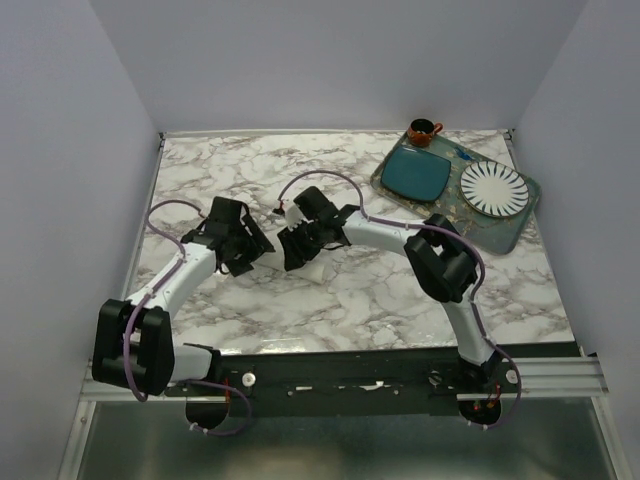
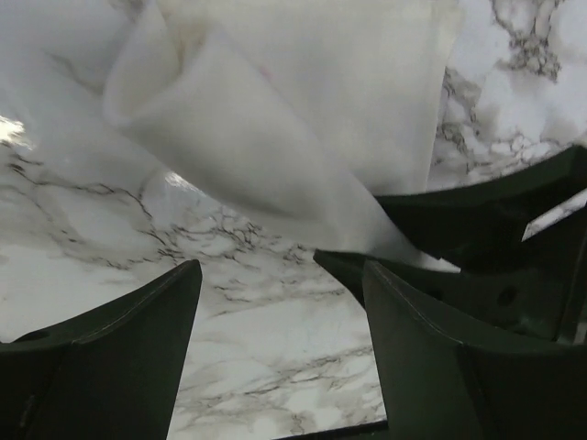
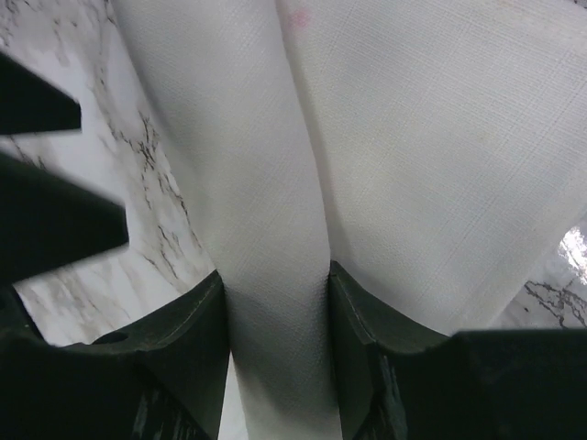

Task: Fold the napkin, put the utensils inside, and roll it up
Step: Roll the napkin with the utensil

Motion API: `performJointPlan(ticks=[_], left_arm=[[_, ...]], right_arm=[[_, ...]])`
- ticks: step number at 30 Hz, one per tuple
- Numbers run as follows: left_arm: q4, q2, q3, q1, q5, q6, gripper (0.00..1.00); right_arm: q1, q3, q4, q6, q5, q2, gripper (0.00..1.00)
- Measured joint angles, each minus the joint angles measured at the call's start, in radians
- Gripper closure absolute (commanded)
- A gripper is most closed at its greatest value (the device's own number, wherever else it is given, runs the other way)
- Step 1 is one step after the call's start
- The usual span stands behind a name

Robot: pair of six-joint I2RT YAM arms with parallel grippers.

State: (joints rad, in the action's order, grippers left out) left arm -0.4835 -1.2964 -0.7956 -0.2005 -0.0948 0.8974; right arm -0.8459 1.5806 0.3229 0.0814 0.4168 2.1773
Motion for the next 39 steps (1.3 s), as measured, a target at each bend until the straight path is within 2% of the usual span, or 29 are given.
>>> performJointPlan(ticks=[5,13,18,22,23,27,29,32,36,39], left_arm=[[-0.010,-0.014,0.001,-0.103,0.026,0.080,0.18],[-0.013,-0.100,-0.002,-0.108,0.121,0.210,0.21],[0.015,-0.141,-0.003,-0.108,0.130,0.268,0.23],[0.027,-0.172,-0.016,-0.108,0.153,0.291,0.32],[0.030,-0.179,-0.018,-0.108,0.158,0.294,0.37],[0.034,-0.208,-0.026,-0.107,0.198,0.299,0.47],[0.034,-0.212,-0.026,-0.107,0.214,0.298,0.54],[0.043,-0.213,-0.024,-0.106,0.222,0.297,0.55],[0.063,-0.217,-0.015,-0.106,0.221,0.297,0.56],[0.069,-0.218,-0.014,-0.106,0.218,0.298,0.56]], right_arm=[[0.053,0.042,-0.005,0.086,0.169,0.053,0.49],[0.081,0.066,-0.009,0.179,0.341,0.105,0.49],[0.082,0.066,-0.010,0.205,0.385,0.116,0.49],[0.082,0.066,-0.011,0.214,0.403,0.119,0.49],[0.082,0.066,-0.010,0.214,0.405,0.120,0.48],[0.083,0.065,-0.010,0.213,0.407,0.120,0.45],[0.087,0.064,-0.010,0.210,0.407,0.120,0.37],[0.087,0.064,0.000,0.201,0.391,0.109,0.28],[0.063,0.037,0.039,0.163,0.267,0.038,0.15],[0.016,-0.040,0.045,0.130,0.057,-0.062,0.13]])
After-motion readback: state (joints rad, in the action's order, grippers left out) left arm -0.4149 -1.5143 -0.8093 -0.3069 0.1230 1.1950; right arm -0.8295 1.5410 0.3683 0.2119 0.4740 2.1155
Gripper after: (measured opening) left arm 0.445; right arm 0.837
